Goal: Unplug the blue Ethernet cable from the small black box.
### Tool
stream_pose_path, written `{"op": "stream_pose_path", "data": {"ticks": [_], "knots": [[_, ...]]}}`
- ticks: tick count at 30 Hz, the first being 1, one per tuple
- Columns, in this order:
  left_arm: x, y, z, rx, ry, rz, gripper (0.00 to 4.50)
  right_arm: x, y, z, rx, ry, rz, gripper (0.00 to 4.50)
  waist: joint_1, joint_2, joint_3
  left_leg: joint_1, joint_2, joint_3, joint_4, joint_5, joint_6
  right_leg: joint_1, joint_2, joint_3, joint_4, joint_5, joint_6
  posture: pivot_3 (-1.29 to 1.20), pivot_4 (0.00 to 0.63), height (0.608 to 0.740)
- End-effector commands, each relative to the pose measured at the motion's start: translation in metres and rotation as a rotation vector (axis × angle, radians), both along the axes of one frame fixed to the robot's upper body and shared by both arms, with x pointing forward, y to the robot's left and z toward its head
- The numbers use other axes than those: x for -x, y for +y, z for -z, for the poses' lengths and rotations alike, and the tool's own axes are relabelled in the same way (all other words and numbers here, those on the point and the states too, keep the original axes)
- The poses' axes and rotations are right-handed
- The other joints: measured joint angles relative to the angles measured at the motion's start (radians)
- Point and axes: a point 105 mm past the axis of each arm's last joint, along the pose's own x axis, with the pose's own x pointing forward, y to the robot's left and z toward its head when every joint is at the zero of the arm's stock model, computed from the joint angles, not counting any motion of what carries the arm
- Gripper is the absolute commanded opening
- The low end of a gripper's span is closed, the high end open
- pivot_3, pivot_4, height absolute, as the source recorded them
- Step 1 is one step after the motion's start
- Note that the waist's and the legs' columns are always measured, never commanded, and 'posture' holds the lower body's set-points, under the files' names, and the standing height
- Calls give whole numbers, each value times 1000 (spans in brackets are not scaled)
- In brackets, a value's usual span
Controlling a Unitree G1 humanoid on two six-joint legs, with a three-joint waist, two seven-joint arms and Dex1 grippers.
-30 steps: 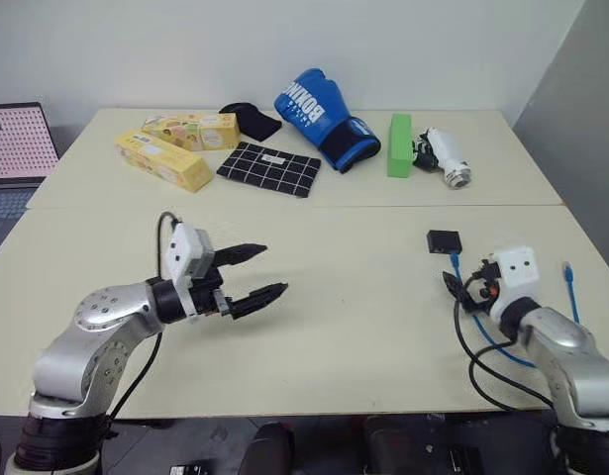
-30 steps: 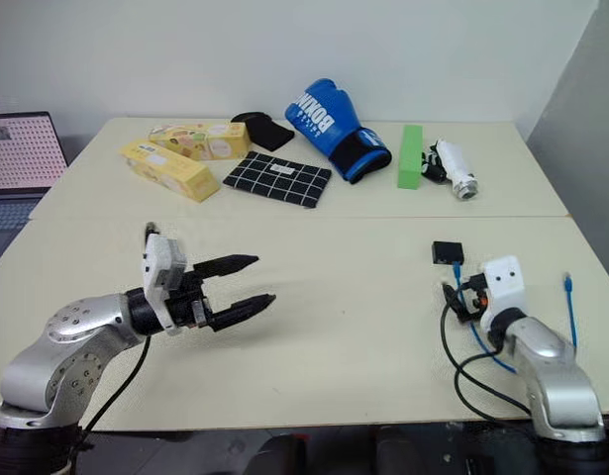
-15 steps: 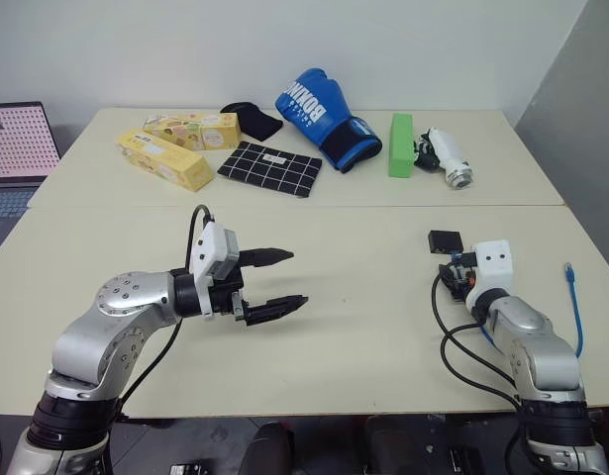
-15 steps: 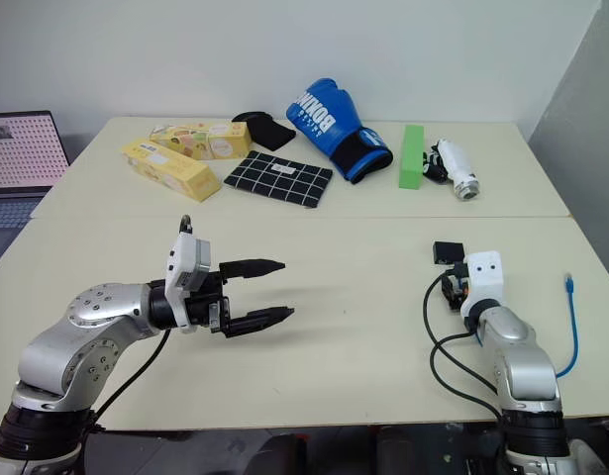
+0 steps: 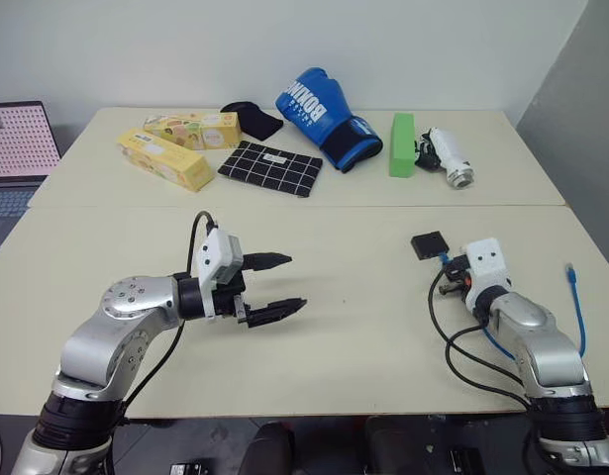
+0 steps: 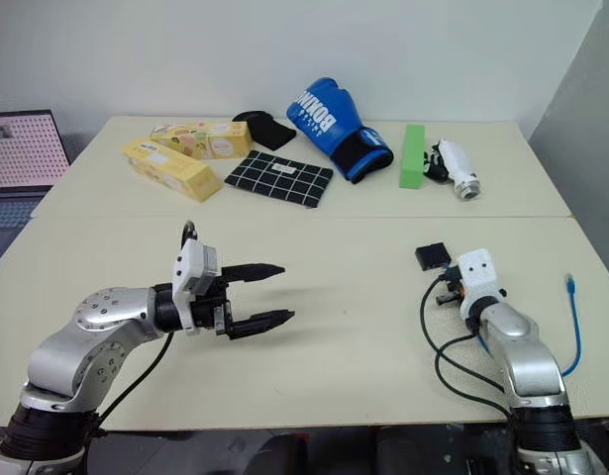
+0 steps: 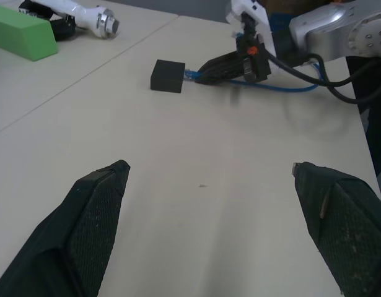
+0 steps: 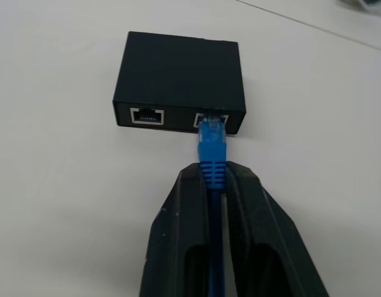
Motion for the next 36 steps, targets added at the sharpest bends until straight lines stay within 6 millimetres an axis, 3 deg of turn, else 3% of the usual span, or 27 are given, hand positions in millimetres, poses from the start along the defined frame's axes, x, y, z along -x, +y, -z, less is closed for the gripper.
{"op": "stream_pose_path", "data": {"ticks": [1, 6, 9, 15, 24, 36], "knots": [[1, 0, -1, 45, 46, 16, 4500, 5, 46, -49, 221, -253, -383, 113, -5, 1, 1, 0, 0, 0, 0, 0, 0, 0, 0, 0, 0, 0, 0, 0, 150, 740], [1, 2, -8, 229, 230, 6, 4500, 19, 88, -72, 548, -532, -790, 110, -8, 1, 1, 0, 1, 0, 0, 0, 0, 0, 1, -1, 0, 0, 0, 0, 150, 740], [0, 2, -12, 293, 277, -5, 4500, 24, 103, -82, 613, -651, -919, 109, -7, 0, 1, 0, 1, -1, 1, 0, 0, 0, 1, -1, 0, 0, 0, 0, 150, 740], [8, -7, -16, 344, 334, 36, 4500, 35, 130, -96, 627, -816, -1074, 108, -3, 0, 1, 0, 2, -3, 1, 0, 0, 0, -2, 0, 0, 0, 0, 0, 150, 740], [6, -13, -18, 361, 333, 50, 4500, 48, 145, -100, 611, -879, -1146, 108, 2, 0, 1, 0, 2, -4, 1, 0, -1, 1, -3, -1, 0, 0, 0, 0, 150, 740], [2, -15, -20, 372, 343, 77, 2260, 55, 154, -96, 612, -899, -1178, 107, 2, 0, 1, 0, 2, -4, 1, 0, -1, 0, -3, -1, 0, 0, 0, 0, 150, 740]]}}
